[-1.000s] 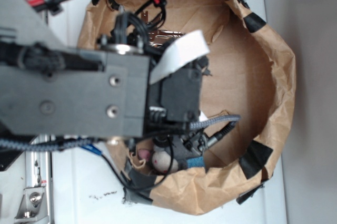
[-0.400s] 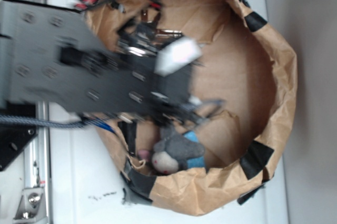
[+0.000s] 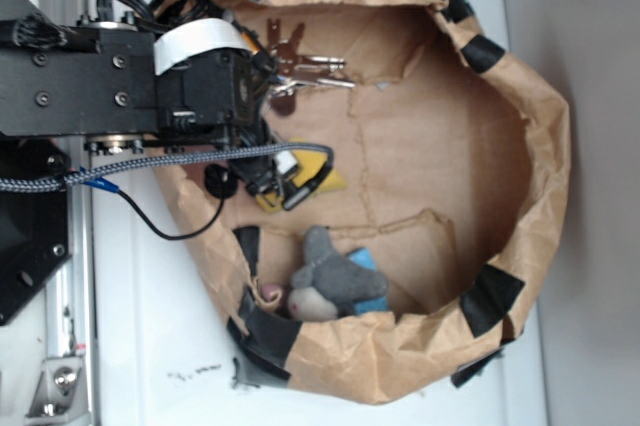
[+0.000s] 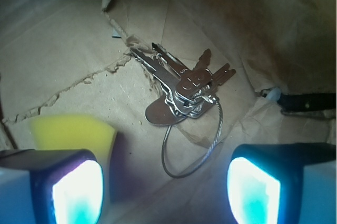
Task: Grab the silver keys.
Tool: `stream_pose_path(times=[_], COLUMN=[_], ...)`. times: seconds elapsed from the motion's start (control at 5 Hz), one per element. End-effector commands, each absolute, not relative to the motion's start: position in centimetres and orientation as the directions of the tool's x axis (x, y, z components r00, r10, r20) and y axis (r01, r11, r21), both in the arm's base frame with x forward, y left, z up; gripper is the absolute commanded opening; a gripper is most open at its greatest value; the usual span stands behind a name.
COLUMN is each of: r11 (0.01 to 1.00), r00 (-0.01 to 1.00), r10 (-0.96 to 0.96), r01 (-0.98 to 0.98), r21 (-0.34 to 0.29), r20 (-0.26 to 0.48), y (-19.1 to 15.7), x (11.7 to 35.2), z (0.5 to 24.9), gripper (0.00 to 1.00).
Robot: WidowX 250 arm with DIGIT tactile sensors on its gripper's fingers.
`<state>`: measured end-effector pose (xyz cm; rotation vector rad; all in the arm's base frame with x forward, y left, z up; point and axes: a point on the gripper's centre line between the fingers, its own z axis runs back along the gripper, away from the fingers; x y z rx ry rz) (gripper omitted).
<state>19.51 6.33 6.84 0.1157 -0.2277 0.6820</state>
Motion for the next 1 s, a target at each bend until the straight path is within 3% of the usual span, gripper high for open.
stream_pose_path(times=[0.0, 0.6, 0.8], r11=[0.743, 0.743, 0.703], r00=[0.727, 0.727, 0.702], r10=[0.641, 0.641, 0.698], r01=[-0.669, -0.669, -0.709], r21=[0.039, 0.039, 0.051], r20=[0.248, 0.248, 0.145], y=[7.3, 7.3, 6.1], x=[20.5, 20.5, 22.5], z=[8.5, 8.5, 7.8], gripper=[1.00, 1.00, 1.00])
